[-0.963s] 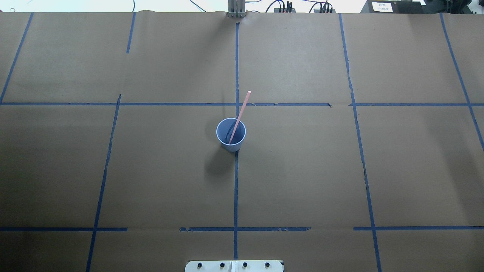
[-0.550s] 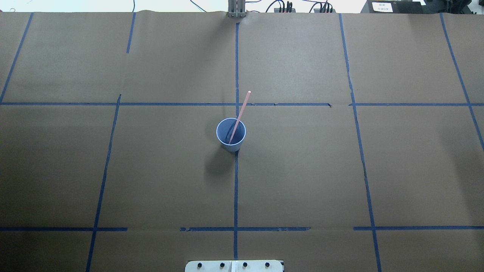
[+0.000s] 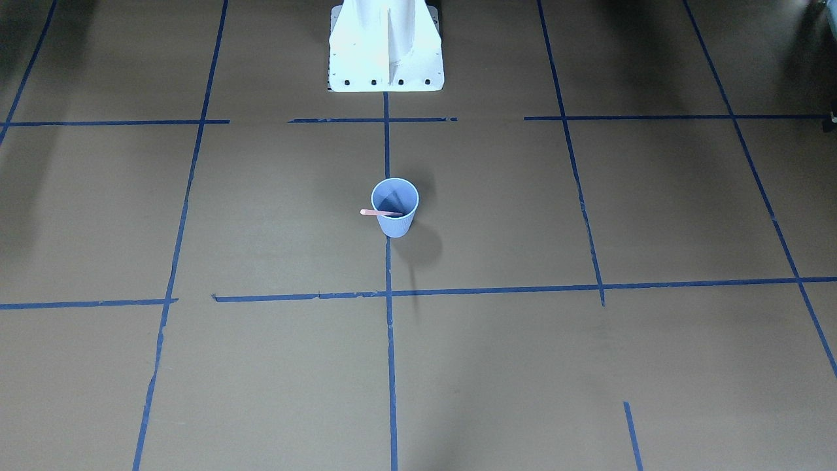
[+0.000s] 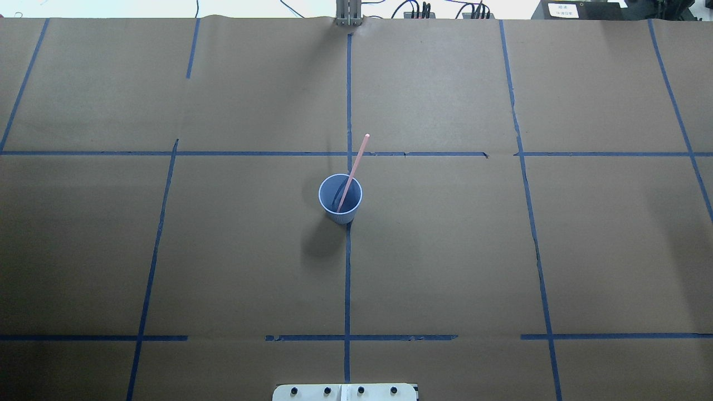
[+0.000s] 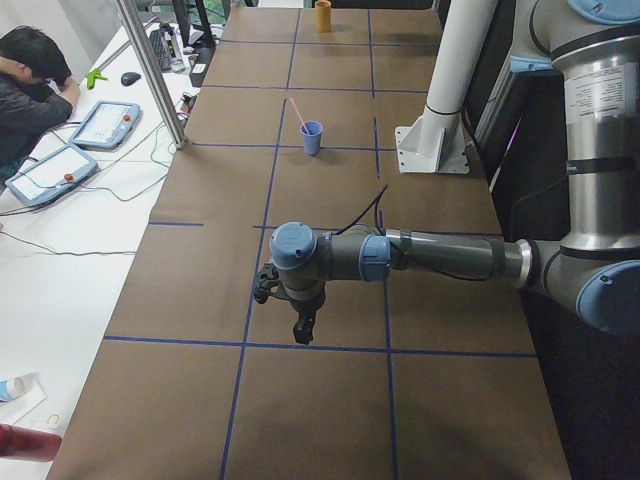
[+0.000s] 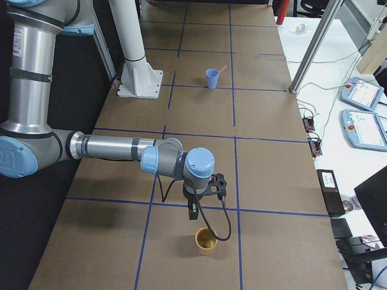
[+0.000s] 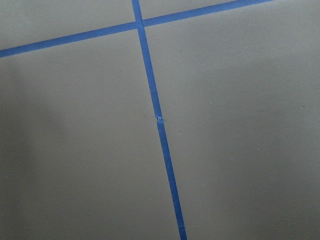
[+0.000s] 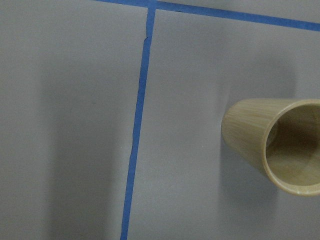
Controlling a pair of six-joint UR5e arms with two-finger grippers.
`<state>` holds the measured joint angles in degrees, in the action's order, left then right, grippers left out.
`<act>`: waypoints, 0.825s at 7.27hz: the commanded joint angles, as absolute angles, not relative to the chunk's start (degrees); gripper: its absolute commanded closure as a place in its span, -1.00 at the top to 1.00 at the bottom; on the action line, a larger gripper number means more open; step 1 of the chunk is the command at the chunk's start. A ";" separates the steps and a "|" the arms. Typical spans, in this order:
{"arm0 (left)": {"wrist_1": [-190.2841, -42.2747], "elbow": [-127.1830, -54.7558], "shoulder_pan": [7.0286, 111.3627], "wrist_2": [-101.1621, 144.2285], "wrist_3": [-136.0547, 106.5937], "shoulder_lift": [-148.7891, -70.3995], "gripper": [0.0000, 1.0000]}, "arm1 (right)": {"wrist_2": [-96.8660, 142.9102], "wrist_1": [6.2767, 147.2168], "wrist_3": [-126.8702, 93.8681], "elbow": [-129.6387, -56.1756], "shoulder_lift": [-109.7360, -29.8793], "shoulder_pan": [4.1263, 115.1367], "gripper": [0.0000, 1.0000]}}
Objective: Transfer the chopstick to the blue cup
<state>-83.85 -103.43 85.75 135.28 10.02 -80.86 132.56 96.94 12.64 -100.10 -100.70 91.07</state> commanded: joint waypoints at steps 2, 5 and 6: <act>-83.94 -103.36 85.69 135.26 10.02 -80.86 1.00 | 132.63 96.94 12.57 -100.02 -100.63 90.44 1.00; -83.93 -103.27 85.69 135.26 10.02 -80.86 1.00 | 132.63 96.94 12.57 -100.02 -100.63 89.65 1.00; -83.85 -103.27 85.69 135.26 10.02 -80.86 1.00 | 132.63 96.94 12.57 -100.02 -100.63 89.56 1.00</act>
